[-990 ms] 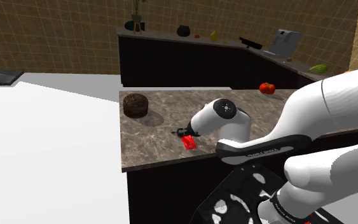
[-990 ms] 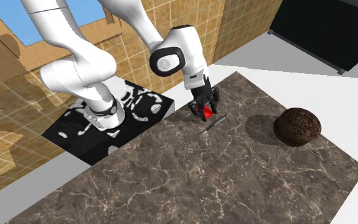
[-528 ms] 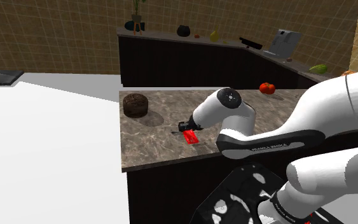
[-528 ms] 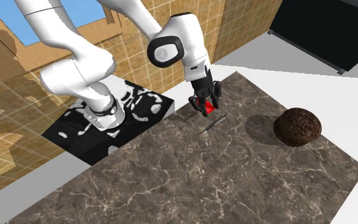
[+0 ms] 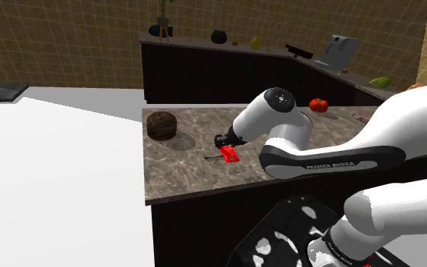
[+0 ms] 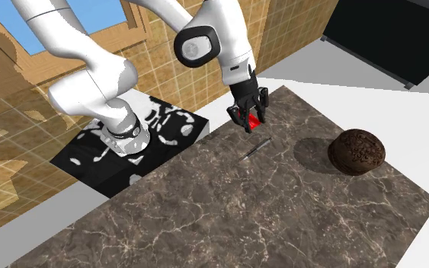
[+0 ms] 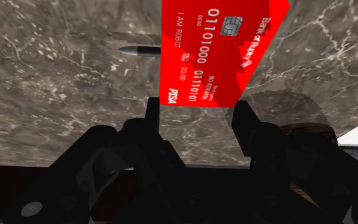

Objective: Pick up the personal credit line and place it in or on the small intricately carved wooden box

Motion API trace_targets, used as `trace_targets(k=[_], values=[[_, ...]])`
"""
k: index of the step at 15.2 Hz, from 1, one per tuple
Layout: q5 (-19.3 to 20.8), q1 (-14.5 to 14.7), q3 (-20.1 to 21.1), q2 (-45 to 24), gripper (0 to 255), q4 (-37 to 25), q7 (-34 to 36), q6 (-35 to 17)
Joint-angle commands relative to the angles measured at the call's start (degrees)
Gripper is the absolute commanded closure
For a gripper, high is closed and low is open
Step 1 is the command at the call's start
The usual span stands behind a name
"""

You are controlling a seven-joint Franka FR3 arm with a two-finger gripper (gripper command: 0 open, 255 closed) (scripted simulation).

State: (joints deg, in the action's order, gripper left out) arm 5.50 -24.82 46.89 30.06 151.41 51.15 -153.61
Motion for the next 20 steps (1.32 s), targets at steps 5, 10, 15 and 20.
trace_targets(k=[5, 10, 15, 20], values=[[-1.89, 3.03, -3.65, 2.29, 255, -2.32, -2.91, 4.98], [-2.90, 4.60, -6.05, 3.84, 255, -4.69, -4.97, 9.02], [-2.20, 3.40, -5.99, 2.33, 255, -8.54, -5.40, 11.28], [6.30, -7.45, 3.13, -9.79, 255, -19.84, 0.23, 11.12]])
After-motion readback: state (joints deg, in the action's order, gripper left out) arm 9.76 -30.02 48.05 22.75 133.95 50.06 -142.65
